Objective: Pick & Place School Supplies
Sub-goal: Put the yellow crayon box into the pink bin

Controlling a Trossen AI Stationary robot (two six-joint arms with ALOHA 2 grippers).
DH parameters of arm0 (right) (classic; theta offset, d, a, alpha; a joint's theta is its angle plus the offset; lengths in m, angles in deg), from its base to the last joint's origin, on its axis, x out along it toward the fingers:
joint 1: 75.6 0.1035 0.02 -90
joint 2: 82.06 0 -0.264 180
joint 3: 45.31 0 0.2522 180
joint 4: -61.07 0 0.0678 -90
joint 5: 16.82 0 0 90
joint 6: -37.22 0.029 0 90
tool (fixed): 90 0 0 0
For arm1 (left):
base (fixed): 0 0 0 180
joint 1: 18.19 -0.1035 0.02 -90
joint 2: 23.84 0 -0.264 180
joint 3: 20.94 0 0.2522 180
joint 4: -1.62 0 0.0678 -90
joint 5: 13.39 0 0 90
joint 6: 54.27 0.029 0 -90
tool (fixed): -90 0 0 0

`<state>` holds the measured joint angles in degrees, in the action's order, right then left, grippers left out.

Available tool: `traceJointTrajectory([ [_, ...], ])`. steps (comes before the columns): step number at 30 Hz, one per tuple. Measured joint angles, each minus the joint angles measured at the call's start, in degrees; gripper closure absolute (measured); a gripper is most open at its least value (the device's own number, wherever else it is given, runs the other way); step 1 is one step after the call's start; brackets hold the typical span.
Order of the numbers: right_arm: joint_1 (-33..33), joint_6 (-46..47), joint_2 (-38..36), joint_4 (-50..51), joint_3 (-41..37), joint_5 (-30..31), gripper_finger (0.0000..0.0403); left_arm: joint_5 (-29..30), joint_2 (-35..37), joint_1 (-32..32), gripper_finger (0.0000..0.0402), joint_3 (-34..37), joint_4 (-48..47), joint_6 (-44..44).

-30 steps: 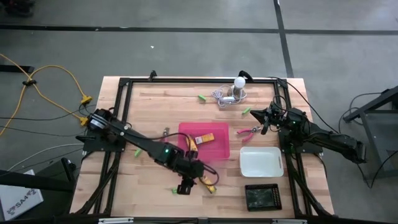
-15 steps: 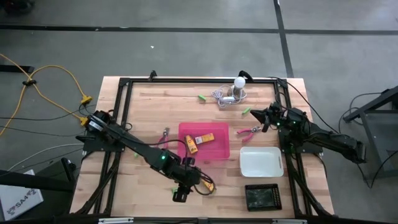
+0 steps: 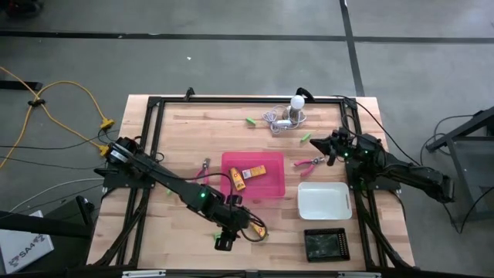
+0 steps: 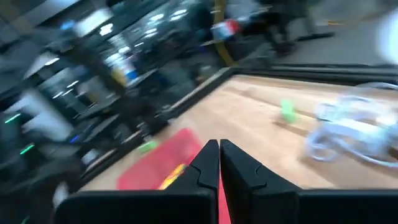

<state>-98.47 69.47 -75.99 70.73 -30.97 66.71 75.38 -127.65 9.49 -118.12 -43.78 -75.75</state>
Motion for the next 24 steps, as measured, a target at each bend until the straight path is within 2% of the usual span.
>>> traceJointTrajectory([
  [2, 0.00, -1.19, 0.00, -1.85, -0.01, -4.44, 0.0400, 0.00, 0.00, 0.00, 0.0177, 0.00, -0.02, 0.00],
  [6, 1.52, -0.65, 0.00, -6.66, 0.00, -9.29, 0.0400, 0.01, 0.00, 0.60, 0.0177, 0.00, -0.26, 0.85],
  [11, 6.92, -0.89, 0.25, -13.08, -0.01, -10.39, 0.0400, 0.02, 0.00, 2.13, 0.0177, 0.00, -0.24, 1.24],
  [15, 13.14, -3.75, 2.34, -19.39, 0.09, -7.49, 0.0400, 3.70, -0.02, 3.79, 0.0177, 0.00, -0.14, 1.84],
  [18, 18.55, -7.07, 5.71, -19.54, 2.59, -3.62, 0.0400, 8.27, -0.02, 5.25, 0.0177, 0.00, -0.08, 2.61],
  [24, 30.20, -16.09, 18.59, -19.04, 12.35, 4.03, 0.0400, 12.32, -0.02, 7.20, 0.0177, 0.02, 0.68, 2.63],
])
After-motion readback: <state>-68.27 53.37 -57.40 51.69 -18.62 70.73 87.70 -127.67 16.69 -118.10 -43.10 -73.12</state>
